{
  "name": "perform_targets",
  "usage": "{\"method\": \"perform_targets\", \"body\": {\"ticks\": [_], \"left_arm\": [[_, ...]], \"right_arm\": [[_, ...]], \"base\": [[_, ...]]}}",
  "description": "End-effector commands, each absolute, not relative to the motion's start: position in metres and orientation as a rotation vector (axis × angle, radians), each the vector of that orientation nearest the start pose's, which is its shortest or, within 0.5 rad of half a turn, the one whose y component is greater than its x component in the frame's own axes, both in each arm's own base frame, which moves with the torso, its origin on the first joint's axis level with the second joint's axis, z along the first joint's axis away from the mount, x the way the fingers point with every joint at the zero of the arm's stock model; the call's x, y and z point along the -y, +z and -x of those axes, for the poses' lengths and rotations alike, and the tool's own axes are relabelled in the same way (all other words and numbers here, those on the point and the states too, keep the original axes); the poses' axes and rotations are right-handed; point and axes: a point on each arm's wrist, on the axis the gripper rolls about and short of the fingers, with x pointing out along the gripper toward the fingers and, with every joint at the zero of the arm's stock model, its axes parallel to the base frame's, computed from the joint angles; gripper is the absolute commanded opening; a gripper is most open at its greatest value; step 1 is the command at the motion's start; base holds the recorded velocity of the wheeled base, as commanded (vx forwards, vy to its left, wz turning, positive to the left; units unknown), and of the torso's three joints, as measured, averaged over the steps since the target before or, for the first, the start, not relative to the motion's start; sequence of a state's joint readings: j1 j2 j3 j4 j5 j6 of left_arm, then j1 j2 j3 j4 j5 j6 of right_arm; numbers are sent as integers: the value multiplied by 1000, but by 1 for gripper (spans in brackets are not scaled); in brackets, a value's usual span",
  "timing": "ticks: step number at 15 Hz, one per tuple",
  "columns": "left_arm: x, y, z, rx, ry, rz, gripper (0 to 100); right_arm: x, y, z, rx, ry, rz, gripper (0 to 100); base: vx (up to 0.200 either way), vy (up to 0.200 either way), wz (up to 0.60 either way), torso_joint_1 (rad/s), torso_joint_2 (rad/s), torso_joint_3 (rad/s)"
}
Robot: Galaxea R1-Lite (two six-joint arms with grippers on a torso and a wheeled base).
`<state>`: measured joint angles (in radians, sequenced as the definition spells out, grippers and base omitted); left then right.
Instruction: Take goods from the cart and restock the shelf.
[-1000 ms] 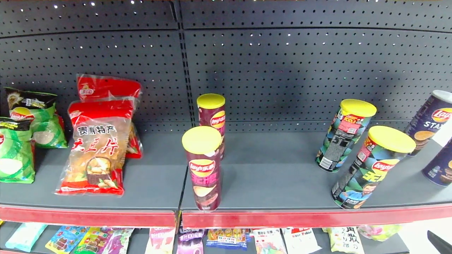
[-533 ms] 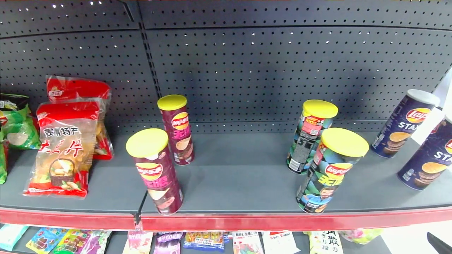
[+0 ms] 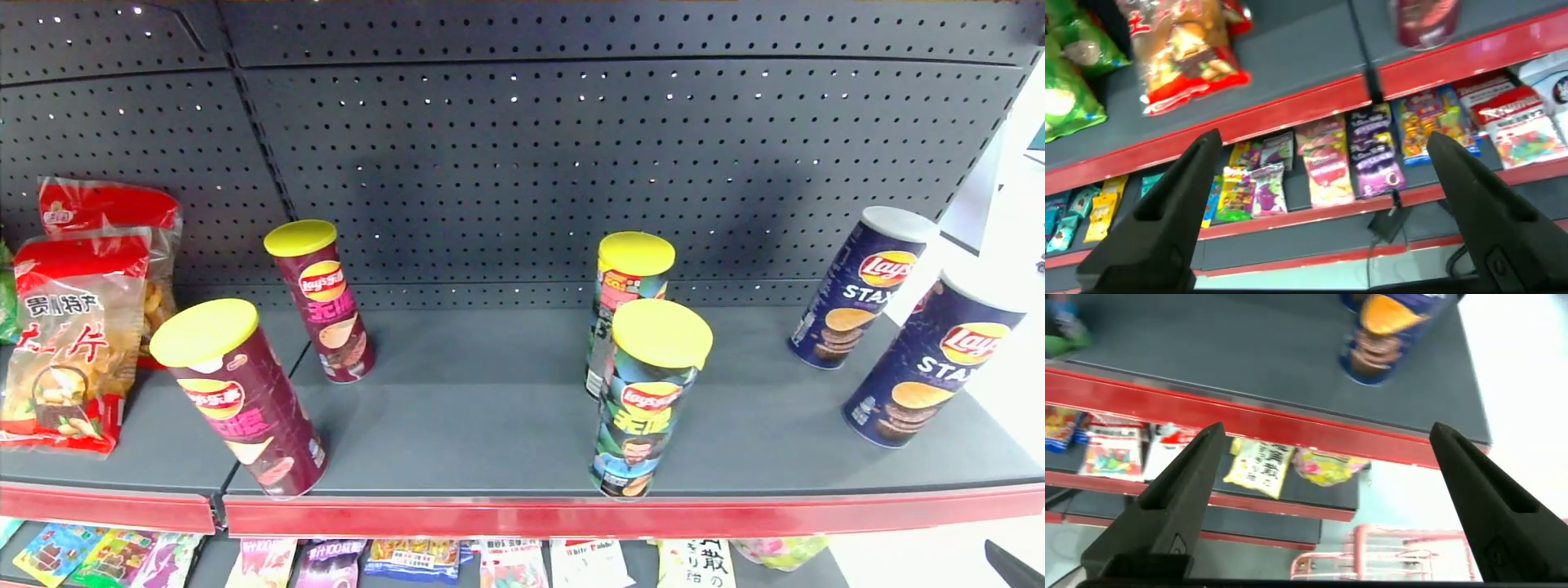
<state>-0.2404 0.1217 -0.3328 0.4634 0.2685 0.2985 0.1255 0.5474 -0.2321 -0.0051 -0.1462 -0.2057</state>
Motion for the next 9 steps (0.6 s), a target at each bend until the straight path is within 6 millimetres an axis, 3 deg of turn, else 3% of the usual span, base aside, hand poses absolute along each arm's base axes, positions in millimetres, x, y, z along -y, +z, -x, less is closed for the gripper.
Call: {"method": "perform_targets", "body": {"ticks": [1,6,9], "left_arm": [[-16,122,41,-251,-9,-367,100],[-16,123,42,-241,-7,-376,100],[-17,123,43,-223,-8,-378,100]], "right_arm": [[-1,143,-31,-307,10,246,100],[-1,143,-30,-302,11,245,100],[0,144,-30,-292,10,244,100]], "base": [[-200,-200,0,2,12,7],[-200,-200,0,2,3,0],[0,0,0,0,0,0]]}}
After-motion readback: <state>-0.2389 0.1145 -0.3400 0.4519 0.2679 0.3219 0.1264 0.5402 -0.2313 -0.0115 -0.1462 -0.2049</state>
